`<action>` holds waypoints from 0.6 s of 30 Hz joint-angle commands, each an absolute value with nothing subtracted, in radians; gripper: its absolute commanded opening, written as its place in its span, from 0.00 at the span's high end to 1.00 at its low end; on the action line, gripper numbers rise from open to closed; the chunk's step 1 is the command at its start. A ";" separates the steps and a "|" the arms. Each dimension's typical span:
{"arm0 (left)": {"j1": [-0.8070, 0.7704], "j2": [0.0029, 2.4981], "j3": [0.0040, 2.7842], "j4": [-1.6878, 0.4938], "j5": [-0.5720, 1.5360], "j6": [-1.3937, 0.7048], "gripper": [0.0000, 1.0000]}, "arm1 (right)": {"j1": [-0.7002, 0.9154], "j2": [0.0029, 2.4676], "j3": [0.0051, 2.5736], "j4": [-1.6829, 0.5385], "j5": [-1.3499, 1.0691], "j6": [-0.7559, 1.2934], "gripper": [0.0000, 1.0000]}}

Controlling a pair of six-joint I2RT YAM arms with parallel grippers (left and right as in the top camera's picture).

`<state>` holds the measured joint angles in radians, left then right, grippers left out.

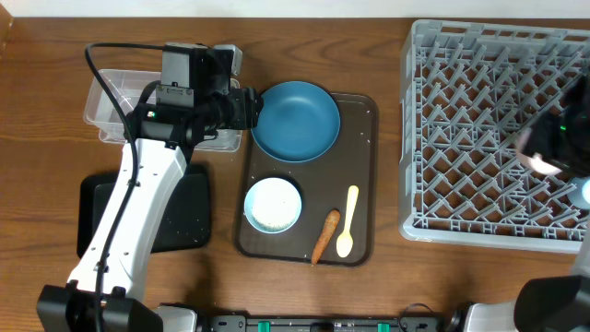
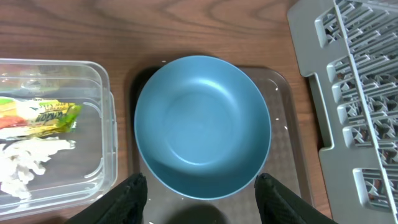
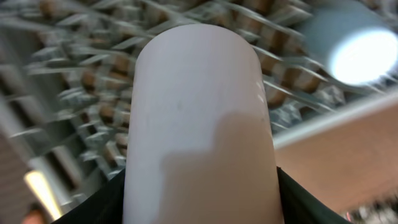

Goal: Sort waste into correct bins and load items into the dishwasher rack
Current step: 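Carry the pink cup with the right gripper into the dish rack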

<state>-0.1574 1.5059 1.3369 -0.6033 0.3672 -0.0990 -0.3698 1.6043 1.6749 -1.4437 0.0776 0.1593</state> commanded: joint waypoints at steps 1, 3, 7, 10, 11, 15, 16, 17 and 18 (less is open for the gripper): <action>-0.154 1.509 1.346 -0.606 0.346 -0.079 0.42 | -0.446 1.635 1.688 -1.448 0.155 0.202 0.93; -0.154 1.509 1.346 -0.607 0.346 -0.079 0.42 | -0.486 1.648 1.688 -1.448 0.132 0.202 0.93; -0.154 1.509 1.346 -0.607 0.346 -0.080 0.42 | -0.524 1.691 1.687 -1.454 0.097 0.202 0.92; -0.154 1.509 1.346 -0.613 0.346 -0.079 0.42 | -0.524 1.727 1.686 -1.455 0.097 0.201 0.90; -0.154 1.509 1.346 -0.617 0.346 -0.079 0.42 | -0.524 1.742 1.686 -1.455 0.097 0.201 0.90; -0.154 1.509 1.346 -0.621 0.346 -0.079 0.42 | -0.524 1.803 1.686 -1.455 0.097 0.201 0.89; -0.154 1.509 1.346 -0.622 0.346 -0.079 0.42 | -0.524 1.818 1.686 -1.455 0.097 0.201 0.89; -0.154 1.509 1.346 -0.623 0.346 -0.079 0.42 | -0.524 1.832 1.686 -1.455 0.097 0.201 0.88; -0.154 1.509 1.346 -0.624 0.346 -0.079 0.42 | -0.524 1.844 1.686 -1.455 0.097 0.201 0.88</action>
